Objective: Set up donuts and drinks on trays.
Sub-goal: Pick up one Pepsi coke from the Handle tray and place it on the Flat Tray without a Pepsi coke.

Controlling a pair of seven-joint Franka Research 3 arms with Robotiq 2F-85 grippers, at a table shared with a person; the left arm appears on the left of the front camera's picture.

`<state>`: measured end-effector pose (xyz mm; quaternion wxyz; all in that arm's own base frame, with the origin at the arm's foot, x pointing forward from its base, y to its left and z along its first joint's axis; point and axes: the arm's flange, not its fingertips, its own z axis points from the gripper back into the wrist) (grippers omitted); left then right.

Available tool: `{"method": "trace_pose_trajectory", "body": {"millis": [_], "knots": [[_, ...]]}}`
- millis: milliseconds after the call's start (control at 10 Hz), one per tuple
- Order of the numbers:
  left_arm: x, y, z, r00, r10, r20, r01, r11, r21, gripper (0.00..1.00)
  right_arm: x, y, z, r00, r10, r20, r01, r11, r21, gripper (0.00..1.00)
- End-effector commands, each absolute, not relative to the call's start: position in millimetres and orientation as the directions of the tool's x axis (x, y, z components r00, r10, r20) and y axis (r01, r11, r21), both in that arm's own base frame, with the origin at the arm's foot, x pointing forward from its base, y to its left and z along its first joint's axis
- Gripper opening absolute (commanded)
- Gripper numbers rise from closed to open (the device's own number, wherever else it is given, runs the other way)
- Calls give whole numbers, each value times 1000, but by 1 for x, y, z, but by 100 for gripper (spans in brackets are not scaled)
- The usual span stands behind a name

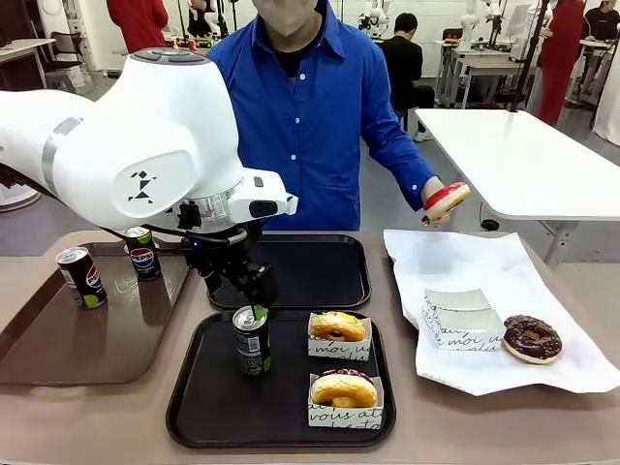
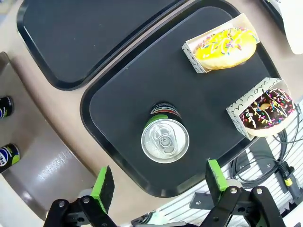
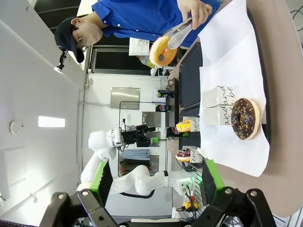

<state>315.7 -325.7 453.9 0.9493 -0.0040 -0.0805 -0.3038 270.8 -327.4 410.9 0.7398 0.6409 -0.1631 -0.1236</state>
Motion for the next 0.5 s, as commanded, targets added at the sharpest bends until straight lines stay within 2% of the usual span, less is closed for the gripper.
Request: {"method": "trace_pose_trajectory", "body": {"millis": [0,100,400], "knots": [[325,-311,469,834,-499,233,505,862,40,100,270,-327,412,914,-398,83,-31,136,990,100],[338,-290,487,853,-454,256,478,878,-36,100,270,-327,412,914,-398,83,-31,136,990,100],[368,-200,509,922,-330,203,348,935,-61,100,270,-327,412,914,-398,83,-31,136,990,100]]}}
